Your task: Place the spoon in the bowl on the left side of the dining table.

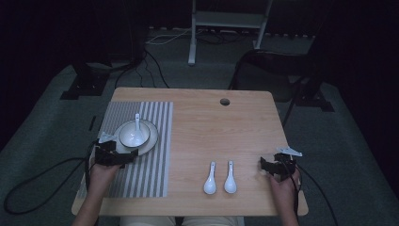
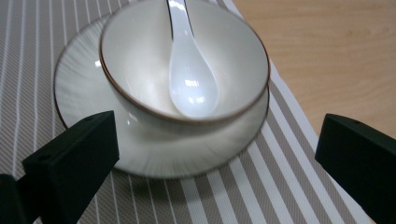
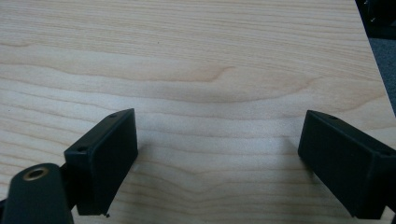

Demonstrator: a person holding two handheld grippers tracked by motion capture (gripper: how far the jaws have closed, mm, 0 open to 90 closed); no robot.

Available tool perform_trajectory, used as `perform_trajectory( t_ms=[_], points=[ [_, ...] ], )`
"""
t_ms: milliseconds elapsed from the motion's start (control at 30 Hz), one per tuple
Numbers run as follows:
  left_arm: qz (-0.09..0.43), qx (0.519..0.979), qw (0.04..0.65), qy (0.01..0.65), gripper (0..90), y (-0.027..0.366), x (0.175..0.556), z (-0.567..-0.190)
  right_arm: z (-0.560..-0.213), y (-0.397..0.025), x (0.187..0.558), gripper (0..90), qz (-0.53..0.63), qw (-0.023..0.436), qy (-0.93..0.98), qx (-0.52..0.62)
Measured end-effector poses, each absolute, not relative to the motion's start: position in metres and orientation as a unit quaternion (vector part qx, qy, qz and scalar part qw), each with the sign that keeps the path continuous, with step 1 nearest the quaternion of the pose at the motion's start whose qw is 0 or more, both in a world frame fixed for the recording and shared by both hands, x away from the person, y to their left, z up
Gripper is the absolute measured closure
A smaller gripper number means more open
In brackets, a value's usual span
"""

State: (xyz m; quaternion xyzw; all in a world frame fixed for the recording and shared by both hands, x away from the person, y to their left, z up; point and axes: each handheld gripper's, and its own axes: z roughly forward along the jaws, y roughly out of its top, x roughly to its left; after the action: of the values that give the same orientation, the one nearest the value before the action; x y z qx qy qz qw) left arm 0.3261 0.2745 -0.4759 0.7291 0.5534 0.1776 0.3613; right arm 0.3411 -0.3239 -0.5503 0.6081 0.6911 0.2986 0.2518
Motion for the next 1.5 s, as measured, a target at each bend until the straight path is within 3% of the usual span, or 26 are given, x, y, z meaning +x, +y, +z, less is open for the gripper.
perform_trajectory(
  t_ms=[600, 1067, 1500],
  points=[
    [0.227, 0.712, 0.356, 0.561, 0.0, 0.288, 0.275, -0.514, -0.550, -0.324, 0.341, 11.2, 0.299, 0.252, 0.691, 0.608],
    [0.222, 0.728, 0.338, 0.553, 0.0, 0.298, 0.245, -0.531, -0.550, -0.324, 0.341, 11.2, 0.299, 0.252, 0.691, 0.608],
    [0.267, 0.729, 0.304, 0.552, 0.0, 0.316, 0.221, -0.542, -0.550, -0.324, 0.341, 11.2, 0.299, 0.252, 0.691, 0.608]
  ],
)
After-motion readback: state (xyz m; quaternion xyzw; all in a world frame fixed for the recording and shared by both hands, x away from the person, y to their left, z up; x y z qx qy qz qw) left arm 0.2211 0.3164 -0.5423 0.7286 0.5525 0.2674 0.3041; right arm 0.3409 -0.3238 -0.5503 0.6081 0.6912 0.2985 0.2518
